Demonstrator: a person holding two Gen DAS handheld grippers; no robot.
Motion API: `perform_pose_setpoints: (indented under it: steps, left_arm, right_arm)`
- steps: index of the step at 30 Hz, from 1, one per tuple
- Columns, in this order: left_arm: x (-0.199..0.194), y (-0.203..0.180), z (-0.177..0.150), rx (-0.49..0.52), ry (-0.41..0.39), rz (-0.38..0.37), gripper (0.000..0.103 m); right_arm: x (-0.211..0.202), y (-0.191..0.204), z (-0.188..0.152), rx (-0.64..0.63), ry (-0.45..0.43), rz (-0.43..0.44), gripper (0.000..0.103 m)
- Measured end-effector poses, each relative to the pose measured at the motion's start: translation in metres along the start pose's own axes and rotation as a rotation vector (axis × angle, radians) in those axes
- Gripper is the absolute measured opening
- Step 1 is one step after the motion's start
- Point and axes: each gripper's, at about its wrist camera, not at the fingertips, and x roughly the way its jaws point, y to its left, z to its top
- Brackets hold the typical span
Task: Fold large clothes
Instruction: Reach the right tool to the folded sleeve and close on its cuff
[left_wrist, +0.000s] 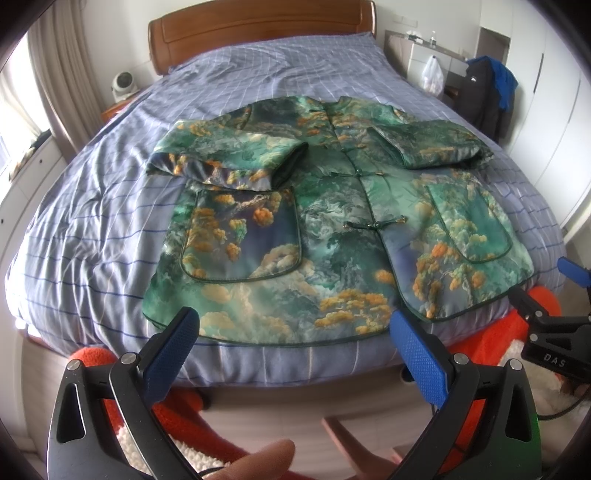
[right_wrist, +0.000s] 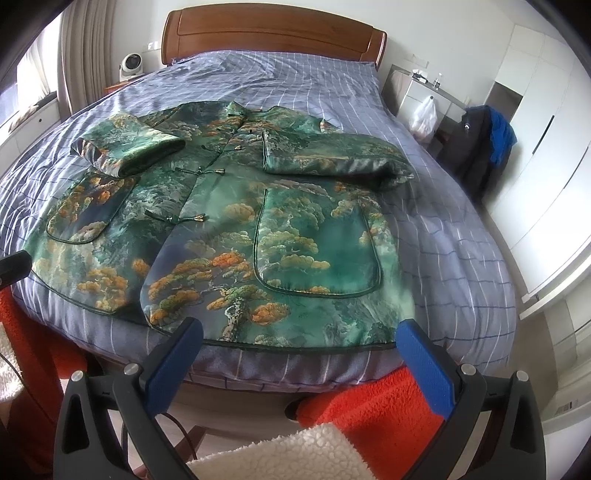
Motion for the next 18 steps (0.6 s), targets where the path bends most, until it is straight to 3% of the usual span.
perform_pose_setpoints:
  steps: [6,13,18]
  left_arm:
    - [0.0,0.0,0.0,0.001,-0.002,-0.001,0.103]
    - [-0.002,0.002,-0.001,0.002,-0.011,-0.001,0.103]
    - [-0.005,0.004,-0.002,-0.003,-0.025,0.007,0.103]
  right_arm:
    - [-0.003,0.001,0.004,-0.018,-0.027,0.033,0.103]
    - [-0.016,0.001,0.044,-0.126,-0.226,0.085,0.103]
    - [0.037,-0.007,0.089,-0.247,-0.304,0.149,0.103]
